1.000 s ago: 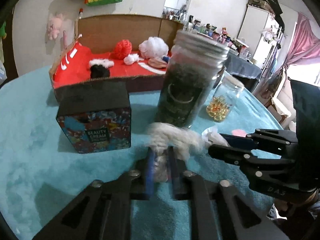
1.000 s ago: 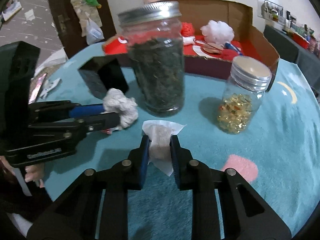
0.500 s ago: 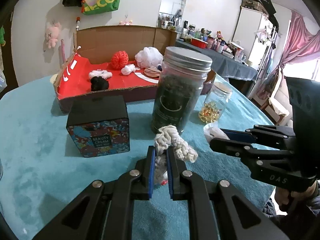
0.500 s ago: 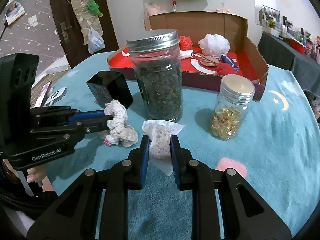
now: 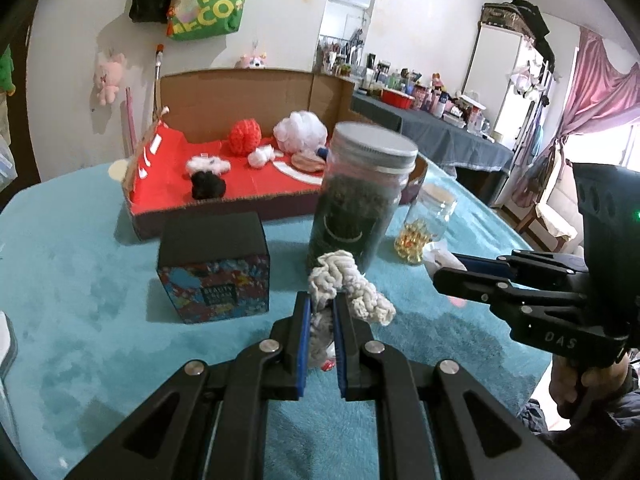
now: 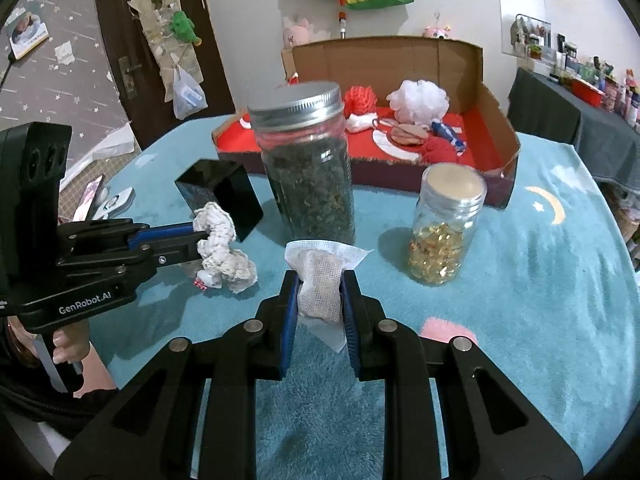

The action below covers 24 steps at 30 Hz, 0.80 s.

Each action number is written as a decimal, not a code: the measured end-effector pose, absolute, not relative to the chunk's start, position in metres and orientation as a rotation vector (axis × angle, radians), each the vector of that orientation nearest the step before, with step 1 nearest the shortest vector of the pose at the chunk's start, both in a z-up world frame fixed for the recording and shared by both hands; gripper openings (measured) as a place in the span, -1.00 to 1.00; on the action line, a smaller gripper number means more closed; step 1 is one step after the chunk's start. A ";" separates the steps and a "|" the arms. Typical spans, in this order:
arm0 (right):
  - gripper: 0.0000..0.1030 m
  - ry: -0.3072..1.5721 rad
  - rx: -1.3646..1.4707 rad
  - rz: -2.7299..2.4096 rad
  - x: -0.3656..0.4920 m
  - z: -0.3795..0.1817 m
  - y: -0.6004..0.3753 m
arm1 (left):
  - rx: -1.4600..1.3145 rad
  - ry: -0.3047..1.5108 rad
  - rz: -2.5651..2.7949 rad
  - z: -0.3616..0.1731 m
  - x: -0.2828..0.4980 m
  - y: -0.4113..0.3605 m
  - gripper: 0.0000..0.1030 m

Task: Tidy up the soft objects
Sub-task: 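Carry the rope scrunchie and tissue up over the box rim into the box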

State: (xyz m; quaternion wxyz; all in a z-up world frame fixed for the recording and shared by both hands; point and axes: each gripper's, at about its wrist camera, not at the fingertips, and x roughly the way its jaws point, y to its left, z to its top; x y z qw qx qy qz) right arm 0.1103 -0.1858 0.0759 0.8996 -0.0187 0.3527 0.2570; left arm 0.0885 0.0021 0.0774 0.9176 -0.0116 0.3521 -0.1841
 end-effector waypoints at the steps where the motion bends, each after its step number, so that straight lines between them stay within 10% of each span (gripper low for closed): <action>1: -0.61 0.724 -0.037 0.531 0.110 0.078 -0.187 | -0.024 0.715 -0.379 0.080 0.088 0.003 -0.79; 24: -0.61 0.588 -0.052 0.517 0.140 0.147 -0.205 | -0.011 0.647 -0.398 0.137 0.122 0.022 -0.79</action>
